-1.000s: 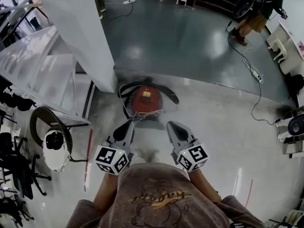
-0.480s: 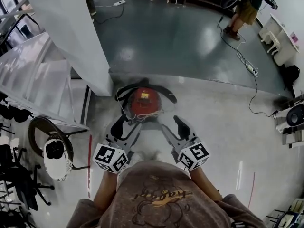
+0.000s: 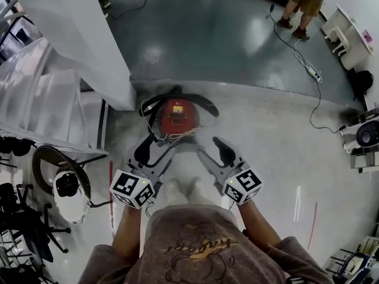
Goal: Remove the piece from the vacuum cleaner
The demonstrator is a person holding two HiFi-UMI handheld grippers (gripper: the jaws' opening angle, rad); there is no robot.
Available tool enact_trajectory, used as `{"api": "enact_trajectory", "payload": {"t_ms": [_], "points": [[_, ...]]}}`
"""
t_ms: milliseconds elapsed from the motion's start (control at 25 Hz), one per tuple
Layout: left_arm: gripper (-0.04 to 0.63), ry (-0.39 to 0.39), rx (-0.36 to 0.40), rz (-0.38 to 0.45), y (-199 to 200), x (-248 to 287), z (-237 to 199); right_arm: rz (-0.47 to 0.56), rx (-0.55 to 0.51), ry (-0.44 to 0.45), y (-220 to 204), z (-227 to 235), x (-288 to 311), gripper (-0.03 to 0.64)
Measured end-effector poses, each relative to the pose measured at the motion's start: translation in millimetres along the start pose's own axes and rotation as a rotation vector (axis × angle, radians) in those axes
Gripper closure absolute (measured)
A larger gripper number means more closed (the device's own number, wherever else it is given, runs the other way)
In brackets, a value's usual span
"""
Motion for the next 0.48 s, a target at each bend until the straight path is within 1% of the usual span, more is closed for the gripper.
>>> {"api": "enact_trajectory", "payload": {"t_ms": [200, 480], "points": [[0.307, -0.009, -0.01, -0.023, -9, 15, -14, -0.007, 0.005, 0.007, -9, 13, 11, 0.387], [0.307, -0.016, -0.036, -0.059, -43, 40, -35, -0.07, -0.005, 0.031, -47, 29, 24, 0.387]]}}
Point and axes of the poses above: the fingertips, and each gripper's own axes: x forward along the fingers, z to its right, y out of its top, the point moved 1 cm from there along -x, backward along the fingers, and after that the axes turned 4 degrees about -x, right-handed, at the moved point
